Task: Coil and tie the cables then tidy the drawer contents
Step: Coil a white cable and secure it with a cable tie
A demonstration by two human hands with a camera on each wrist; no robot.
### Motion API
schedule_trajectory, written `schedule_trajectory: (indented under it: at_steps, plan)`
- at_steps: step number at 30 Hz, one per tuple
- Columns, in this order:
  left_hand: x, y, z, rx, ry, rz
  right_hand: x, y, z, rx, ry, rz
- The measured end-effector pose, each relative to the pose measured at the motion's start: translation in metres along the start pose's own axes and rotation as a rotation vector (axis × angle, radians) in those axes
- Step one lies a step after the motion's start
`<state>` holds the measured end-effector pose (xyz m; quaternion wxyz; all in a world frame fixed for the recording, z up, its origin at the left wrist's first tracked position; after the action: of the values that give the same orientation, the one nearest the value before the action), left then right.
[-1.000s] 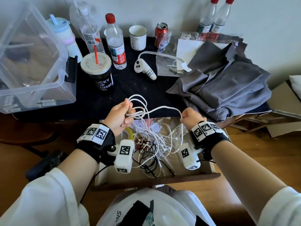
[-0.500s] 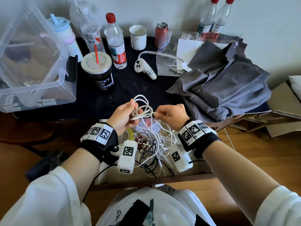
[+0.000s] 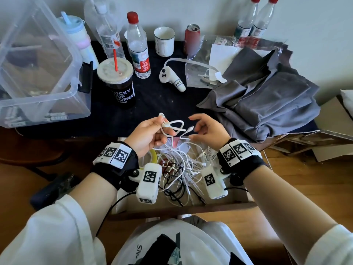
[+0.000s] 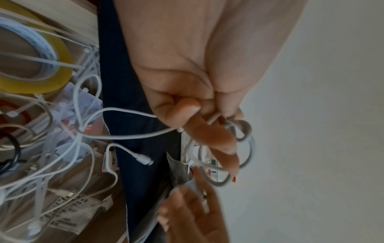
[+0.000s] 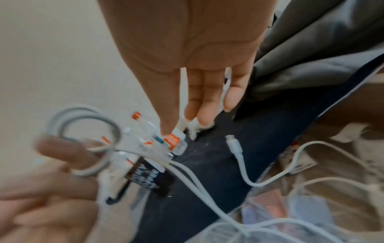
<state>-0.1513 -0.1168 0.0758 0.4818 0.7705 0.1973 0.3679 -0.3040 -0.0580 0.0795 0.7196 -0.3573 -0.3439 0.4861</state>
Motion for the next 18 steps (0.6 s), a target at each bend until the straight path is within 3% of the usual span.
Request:
schedule_trajectory:
  at_steps: [3,6,11,16,18]
  plan:
    - [-0.001,0.000,-0.003,-0.017,0.007,-0.004,0.005,-0.042,-0.013,-0.095,-0.087,0.177]
    - [-0.002,-0.001,-0.006,-0.026,-0.003,-0.005,0.004,-0.057,-0.013,-0.153,-0.041,0.234]
    - [-0.006,-0.012,0.012,-0.008,0.097,0.065,-0.004,-0.042,0.008,-0.296,0.093,0.116]
    - [-0.001,-0.043,0.028,-0.171,0.121,0.310,-0.004,-0.037,0.010,-0.441,0.063,0.079]
    - [-0.002,-0.043,0.032,-0.175,0.171,0.323,-0.004,-0.037,0.007,-0.449,0.043,0.079]
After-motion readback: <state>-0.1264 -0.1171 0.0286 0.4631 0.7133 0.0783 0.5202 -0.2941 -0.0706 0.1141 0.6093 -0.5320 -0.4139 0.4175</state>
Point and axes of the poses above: each hand's wrist, its own x-axis away from the middle knuckle, its own z-axis out of the back of the hand, y = z × x, the point moved 10 cm from there along -x, towards the middle knuckle, and after that the axes turned 1 degree about -x, right-handed, at the moved point
